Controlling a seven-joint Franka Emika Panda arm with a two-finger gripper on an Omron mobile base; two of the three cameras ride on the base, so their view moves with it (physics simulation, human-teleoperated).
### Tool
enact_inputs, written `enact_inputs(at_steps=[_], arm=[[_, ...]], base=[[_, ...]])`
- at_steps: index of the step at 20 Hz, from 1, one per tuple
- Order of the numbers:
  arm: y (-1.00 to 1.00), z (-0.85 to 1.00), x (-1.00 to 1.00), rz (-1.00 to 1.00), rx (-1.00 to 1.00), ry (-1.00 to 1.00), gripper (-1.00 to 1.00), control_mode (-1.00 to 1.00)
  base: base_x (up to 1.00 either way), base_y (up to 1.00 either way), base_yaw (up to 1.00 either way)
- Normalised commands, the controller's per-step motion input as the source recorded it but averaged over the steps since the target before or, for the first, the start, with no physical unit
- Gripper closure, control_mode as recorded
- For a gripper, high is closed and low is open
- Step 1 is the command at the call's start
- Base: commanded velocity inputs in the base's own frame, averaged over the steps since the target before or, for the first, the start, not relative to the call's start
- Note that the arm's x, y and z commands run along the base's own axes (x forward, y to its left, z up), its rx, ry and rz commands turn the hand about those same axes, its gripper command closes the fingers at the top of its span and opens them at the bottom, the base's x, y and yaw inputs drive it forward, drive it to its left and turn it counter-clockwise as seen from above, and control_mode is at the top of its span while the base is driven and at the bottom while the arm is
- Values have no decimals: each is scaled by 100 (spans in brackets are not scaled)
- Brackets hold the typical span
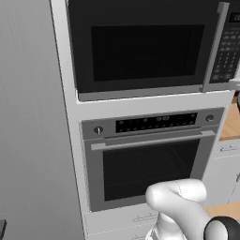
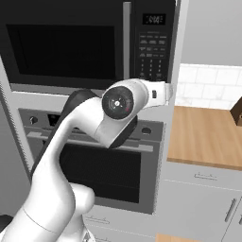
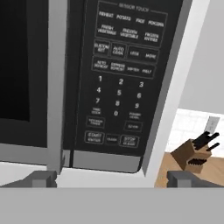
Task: Open the microwave, place the bowl with waffle inside the microwave, then close the microwave door and turn it on.
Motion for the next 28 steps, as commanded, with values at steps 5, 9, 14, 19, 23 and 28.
enact_inputs(at_steps=[5, 9, 14, 19, 23, 28], arm=[[-25, -1, 20, -3, 9, 0, -100, -100], [-10, 0, 26, -4, 10, 0, -100, -100], [-1, 0, 43, -2, 4, 0, -100, -100], [-2, -4, 32, 0, 1, -3, -100, -100], [-6, -15, 17, 0, 0, -5, -100, -100], [-9, -16, 17, 0, 0, -5, -100, -100]], base=[[0, 0, 0], [0, 0, 0], [0, 0, 0], [0, 0, 0], [0, 0, 0], [0, 0, 0]])
